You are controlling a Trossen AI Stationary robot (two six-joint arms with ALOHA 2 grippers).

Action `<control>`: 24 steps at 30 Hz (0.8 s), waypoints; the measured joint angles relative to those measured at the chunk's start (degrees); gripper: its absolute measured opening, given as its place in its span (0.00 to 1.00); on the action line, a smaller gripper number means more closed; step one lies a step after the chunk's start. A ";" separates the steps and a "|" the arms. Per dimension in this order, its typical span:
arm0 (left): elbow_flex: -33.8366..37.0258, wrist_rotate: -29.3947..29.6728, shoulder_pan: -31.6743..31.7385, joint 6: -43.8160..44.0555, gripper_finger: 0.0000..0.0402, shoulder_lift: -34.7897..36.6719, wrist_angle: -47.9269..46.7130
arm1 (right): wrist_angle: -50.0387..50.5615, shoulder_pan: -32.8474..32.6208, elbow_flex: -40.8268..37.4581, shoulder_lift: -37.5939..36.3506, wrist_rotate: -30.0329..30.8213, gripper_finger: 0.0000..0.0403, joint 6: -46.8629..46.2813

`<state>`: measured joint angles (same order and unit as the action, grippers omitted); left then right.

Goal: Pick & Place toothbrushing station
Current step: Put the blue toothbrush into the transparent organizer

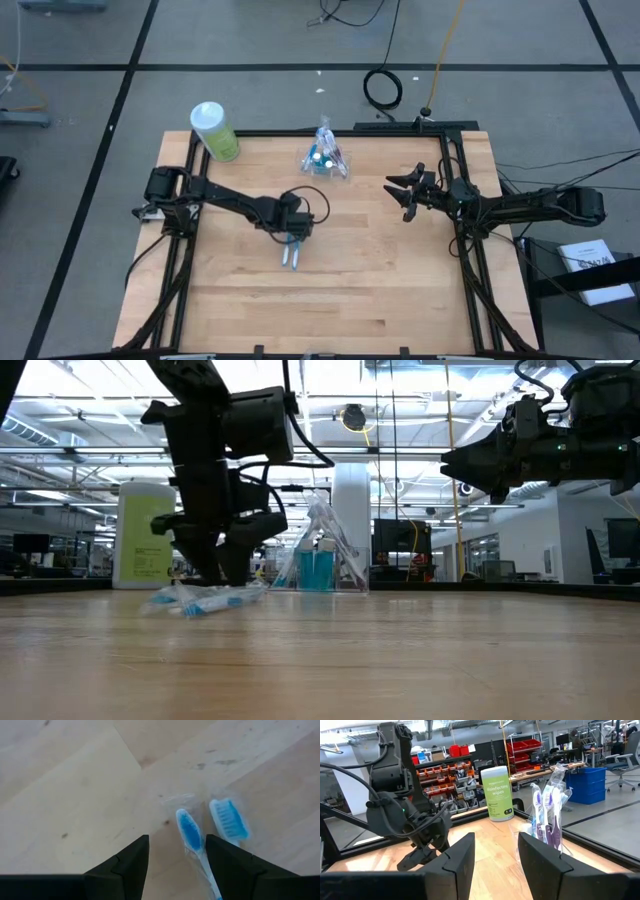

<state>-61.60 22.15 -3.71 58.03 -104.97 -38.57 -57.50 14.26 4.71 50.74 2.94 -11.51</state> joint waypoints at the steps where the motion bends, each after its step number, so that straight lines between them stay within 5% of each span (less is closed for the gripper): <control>1: 0.00 -0.13 -0.16 0.18 0.50 0.00 0.00 | -0.02 0.00 0.00 0.00 0.00 0.35 0.00; 12: 0.00 -2.64 -1.22 1.80 0.50 0.00 0.14 | 0.00 0.00 0.00 0.00 0.00 0.35 0.20; 24: 0.00 -8.41 -0.32 -7.02 0.50 0.00 6.63 | -0.03 -0.02 0.00 0.00 0.00 0.35 -0.69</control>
<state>-61.60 13.74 -4.02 51.01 -104.97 -31.93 -57.53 14.24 4.71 50.74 2.94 -12.19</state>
